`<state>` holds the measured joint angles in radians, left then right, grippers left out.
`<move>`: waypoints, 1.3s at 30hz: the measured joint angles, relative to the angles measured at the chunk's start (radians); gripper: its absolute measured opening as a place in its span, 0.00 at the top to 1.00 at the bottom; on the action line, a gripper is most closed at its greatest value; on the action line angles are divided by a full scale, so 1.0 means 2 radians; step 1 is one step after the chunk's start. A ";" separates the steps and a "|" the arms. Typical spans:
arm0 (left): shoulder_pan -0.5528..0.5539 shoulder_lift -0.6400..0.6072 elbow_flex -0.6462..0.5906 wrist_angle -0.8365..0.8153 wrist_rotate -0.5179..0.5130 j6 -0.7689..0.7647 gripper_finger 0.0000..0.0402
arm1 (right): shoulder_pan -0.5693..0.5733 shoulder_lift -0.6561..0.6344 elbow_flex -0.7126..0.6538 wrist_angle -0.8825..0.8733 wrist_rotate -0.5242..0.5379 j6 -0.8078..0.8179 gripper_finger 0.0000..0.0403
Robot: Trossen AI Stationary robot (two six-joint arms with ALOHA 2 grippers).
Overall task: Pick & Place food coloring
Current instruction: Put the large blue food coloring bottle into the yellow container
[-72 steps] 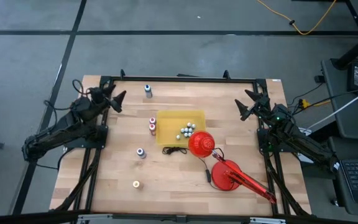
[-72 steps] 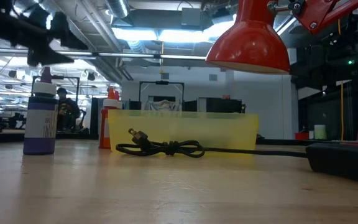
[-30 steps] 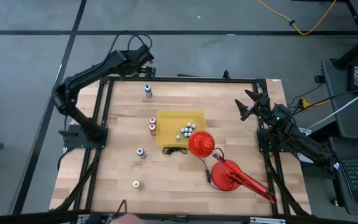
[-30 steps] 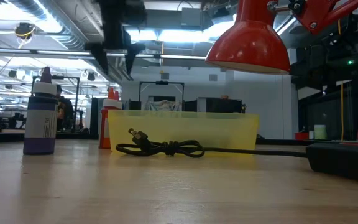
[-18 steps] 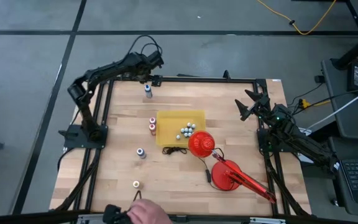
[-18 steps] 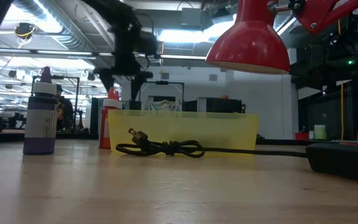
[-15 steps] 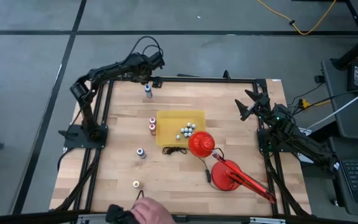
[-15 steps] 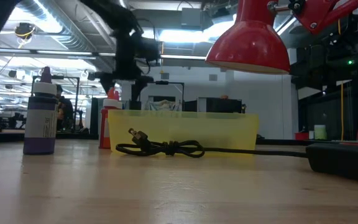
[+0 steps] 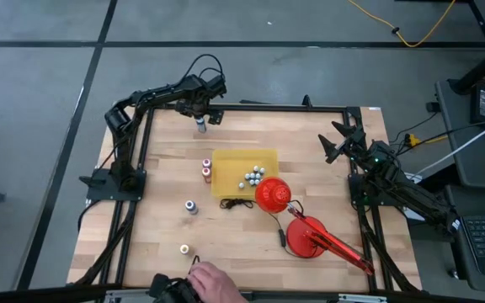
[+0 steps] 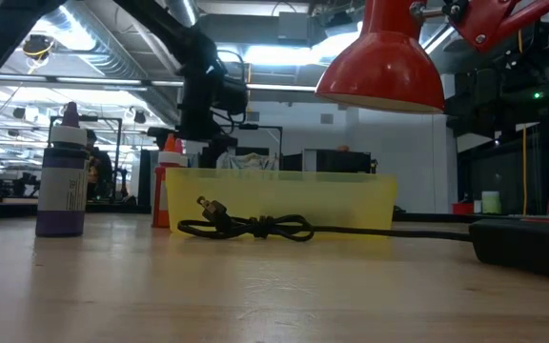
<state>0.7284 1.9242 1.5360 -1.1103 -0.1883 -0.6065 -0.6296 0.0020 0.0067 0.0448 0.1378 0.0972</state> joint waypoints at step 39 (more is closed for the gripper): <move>-0.018 -0.055 0.000 -0.008 0.004 0.042 0.70 | 0.000 0.000 0.000 0.000 0.000 0.000 0.01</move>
<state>0.6933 1.8137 1.5356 -1.1262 -0.1809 -0.5233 -0.6296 0.0018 0.0067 0.0448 0.1379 0.0974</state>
